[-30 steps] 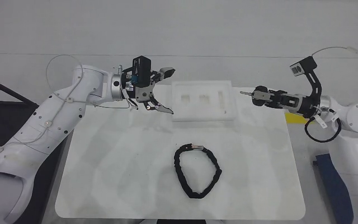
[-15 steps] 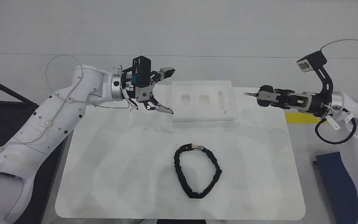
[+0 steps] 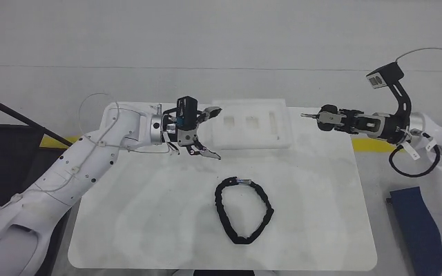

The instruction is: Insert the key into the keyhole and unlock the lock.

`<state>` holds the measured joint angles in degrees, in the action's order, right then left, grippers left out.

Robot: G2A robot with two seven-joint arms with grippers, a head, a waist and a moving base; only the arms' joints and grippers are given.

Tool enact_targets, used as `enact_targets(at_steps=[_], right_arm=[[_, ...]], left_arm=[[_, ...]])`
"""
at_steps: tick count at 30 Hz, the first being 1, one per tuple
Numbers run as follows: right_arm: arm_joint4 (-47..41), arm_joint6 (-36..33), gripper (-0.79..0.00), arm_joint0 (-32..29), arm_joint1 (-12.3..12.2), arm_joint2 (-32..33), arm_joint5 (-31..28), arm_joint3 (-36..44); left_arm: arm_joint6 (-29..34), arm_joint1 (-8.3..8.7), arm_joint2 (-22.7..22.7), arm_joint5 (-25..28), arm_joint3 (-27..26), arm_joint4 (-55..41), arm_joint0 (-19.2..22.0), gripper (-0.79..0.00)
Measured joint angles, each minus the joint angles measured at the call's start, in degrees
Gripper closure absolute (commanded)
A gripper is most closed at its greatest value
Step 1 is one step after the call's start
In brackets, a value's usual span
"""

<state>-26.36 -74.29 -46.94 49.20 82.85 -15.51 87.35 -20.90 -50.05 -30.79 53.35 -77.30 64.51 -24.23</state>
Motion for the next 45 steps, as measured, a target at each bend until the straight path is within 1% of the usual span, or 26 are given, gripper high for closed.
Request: enact_targets(at_steps=[5, 8, 12, 19, 22, 31, 33, 45], right_arm=[[0.00, 0.00, 0.000, 0.00, 0.00, 0.00, 0.00, 0.00], [0.00, 0.00, 0.000, 0.00, 0.00, 0.00, 0.00, 0.00], [0.00, 0.00, 0.000, 0.00, 0.00, 0.00, 0.00, 0.00], [0.00, 0.00, 0.000, 0.00, 0.00, 0.00, 0.00, 0.00], [0.00, 0.00, 0.000, 0.00, 0.00, 0.00, 0.00, 0.00], [0.00, 0.00, 0.000, 0.00, 0.00, 0.00, 0.00, 0.00], [0.00, 0.00, 0.000, 0.00, 0.00, 0.00, 0.00, 0.00], [0.00, 0.00, 0.000, 0.00, 0.00, 0.00, 0.00, 0.00]], left_arm=[[-2.00, -1.14, 1.52, -3.19, 0.18, 3.70, -3.77, -0.785], [-5.20, -2.09, 2.24, -4.94, 1.09, 6.84, -4.67, -0.785], [-10.14, -3.56, 3.87, -4.98, 3.23, 11.84, -5.08, -0.785], [-17.23, -6.84, 7.29, -5.79, 11.70, 15.65, -7.07, -0.785], [-19.56, -8.39, 8.57, -6.46, 14.41, 17.42, -7.31, -0.785], [-22.26, -13.50, 11.89, -6.26, 22.16, 20.53, -6.76, -0.785], [-22.45, -13.86, 12.01, -6.15, 22.94, 20.53, -6.70, -0.785], [-22.41, -13.82, 11.99, -6.16, 22.87, 20.51, -6.71, -0.785]])
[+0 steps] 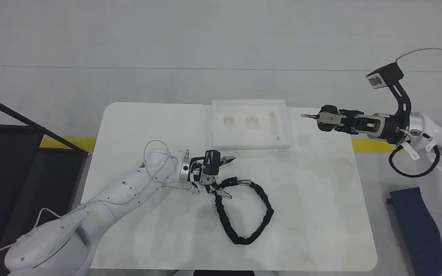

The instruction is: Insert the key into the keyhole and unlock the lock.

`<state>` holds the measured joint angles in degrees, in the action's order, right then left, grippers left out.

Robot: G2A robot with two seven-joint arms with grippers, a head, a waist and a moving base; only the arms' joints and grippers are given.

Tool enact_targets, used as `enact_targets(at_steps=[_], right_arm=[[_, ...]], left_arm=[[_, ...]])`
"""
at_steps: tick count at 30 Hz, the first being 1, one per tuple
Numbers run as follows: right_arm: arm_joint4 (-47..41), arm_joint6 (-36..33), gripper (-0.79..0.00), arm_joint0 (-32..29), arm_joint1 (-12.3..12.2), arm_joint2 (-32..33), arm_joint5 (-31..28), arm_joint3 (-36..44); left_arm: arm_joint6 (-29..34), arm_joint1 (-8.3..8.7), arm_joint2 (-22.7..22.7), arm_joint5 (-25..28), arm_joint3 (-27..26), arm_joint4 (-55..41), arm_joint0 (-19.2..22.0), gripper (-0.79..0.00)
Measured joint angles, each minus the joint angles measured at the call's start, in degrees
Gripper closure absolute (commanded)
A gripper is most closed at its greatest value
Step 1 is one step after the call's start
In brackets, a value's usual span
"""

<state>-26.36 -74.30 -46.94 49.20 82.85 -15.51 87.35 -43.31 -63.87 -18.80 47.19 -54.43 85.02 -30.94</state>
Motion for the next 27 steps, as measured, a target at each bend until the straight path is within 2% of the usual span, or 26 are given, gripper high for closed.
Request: enact_targets(at_steps=[3, 9, 13, 18, 21, 24, 27], right_arm=[[0.00, 0.00, 0.000, 0.00, 0.00, 0.00, 0.00, 0.00], [0.00, 0.00, 0.000, 0.00, 0.00, 0.00, 0.00, 0.00], [0.00, 0.00, 0.000, 0.00, 0.00, 0.00, 0.00, 0.00], [0.00, 0.00, 0.000, 0.00, 0.00, 0.00, 0.00, 0.00], [0.00, 0.00, 0.000, 0.00, 0.00, 0.00, 0.00, 0.00], [0.00, 0.00, 0.000, 0.00, 0.00, 0.00, 0.00, 0.00], [0.00, 0.00, 0.000, 0.00, 0.00, 0.00, 0.00, 0.00]], left_arm=[[0.69, 0.01, -0.26, -0.65, -0.46, -0.09, -0.32, -0.785], [7.44, 0.00, -1.70, -3.10, -3.60, 0.94, -1.28, -0.785], [10.96, -0.83, -1.66, -3.38, -4.05, 2.37, -1.19, -0.785], [10.92, -2.09, -1.08, -2.56, -3.30, 4.53, -0.59, -0.785], [9.56, -2.77, -1.15, -2.76, -1.65, 4.90, -0.47, -0.720], [8.61, -3.40, -1.16, -2.81, -0.13, 5.55, -0.33, -0.616], [7.72, -3.93, -1.19, -3.06, 1.13, 6.19, -0.35, -0.591]])
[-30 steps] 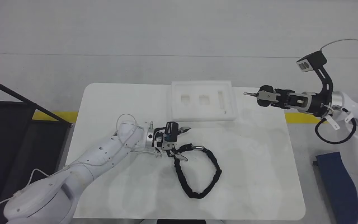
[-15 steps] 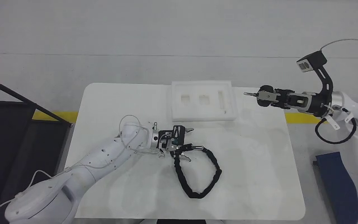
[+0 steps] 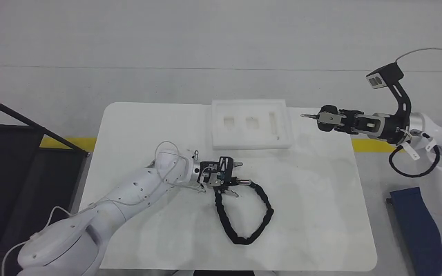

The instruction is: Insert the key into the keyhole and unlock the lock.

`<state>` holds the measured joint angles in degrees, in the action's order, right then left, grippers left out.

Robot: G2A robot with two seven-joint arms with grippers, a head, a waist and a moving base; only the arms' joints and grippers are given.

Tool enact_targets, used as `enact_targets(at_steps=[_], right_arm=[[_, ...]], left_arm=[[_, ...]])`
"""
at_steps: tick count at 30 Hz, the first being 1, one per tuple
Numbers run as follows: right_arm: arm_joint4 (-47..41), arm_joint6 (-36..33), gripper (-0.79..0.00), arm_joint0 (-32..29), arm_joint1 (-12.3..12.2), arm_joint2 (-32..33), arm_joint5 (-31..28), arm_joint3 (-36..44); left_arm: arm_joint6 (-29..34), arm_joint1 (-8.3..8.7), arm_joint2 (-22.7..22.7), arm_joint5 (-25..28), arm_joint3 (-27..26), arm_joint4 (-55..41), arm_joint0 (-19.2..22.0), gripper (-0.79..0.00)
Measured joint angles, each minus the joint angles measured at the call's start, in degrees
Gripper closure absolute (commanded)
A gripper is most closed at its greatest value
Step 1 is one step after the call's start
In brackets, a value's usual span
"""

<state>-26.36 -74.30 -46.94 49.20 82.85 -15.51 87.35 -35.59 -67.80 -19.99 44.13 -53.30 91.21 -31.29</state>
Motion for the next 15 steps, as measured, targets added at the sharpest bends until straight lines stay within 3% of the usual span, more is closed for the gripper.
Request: enact_targets(at_steps=[8, 15], right_arm=[[0.00, 0.00, 0.000, 0.00, 0.00, 0.00, 0.00, 0.00], [0.00, 0.00, 0.000, 0.00, 0.00, 0.00, 0.00, 0.00]], left_arm=[[-1.78, -1.32, -0.03, -0.91, 2.07, 1.87, -0.18, -0.557], [-2.63, -2.39, 0.02, -2.13, 3.32, 3.89, -0.09, -0.428]])
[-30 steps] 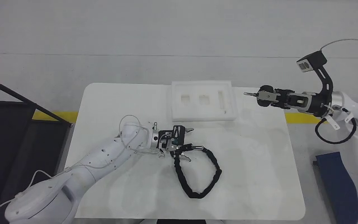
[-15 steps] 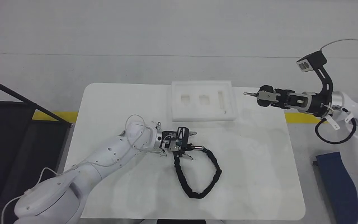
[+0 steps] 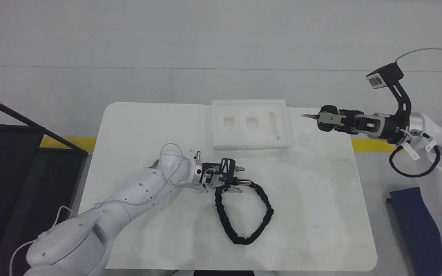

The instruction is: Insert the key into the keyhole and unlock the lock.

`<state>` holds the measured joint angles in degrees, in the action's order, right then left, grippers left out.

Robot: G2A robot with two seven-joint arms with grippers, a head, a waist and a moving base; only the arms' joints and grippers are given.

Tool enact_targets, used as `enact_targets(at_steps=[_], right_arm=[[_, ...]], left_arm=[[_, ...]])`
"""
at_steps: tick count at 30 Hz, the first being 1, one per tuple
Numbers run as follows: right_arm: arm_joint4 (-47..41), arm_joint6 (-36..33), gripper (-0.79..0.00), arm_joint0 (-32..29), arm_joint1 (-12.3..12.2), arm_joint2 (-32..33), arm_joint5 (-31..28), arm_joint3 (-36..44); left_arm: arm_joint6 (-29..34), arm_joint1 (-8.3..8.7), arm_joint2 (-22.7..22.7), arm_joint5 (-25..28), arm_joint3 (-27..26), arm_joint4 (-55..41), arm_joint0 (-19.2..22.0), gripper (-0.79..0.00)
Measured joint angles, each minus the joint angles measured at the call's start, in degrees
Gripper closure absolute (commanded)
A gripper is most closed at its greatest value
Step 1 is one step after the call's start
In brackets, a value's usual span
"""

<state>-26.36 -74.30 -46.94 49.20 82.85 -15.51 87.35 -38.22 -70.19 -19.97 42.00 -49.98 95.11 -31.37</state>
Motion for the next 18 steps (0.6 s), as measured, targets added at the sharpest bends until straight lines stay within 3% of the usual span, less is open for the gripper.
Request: enact_targets(at_steps=[18], right_arm=[[0.00, 0.00, 0.000, 0.00, 0.00, 0.00, 0.00, 0.00]], left_arm=[[-1.41, -1.79, -0.23, -0.51, 2.11, 4.27, 0.10, -0.299]])
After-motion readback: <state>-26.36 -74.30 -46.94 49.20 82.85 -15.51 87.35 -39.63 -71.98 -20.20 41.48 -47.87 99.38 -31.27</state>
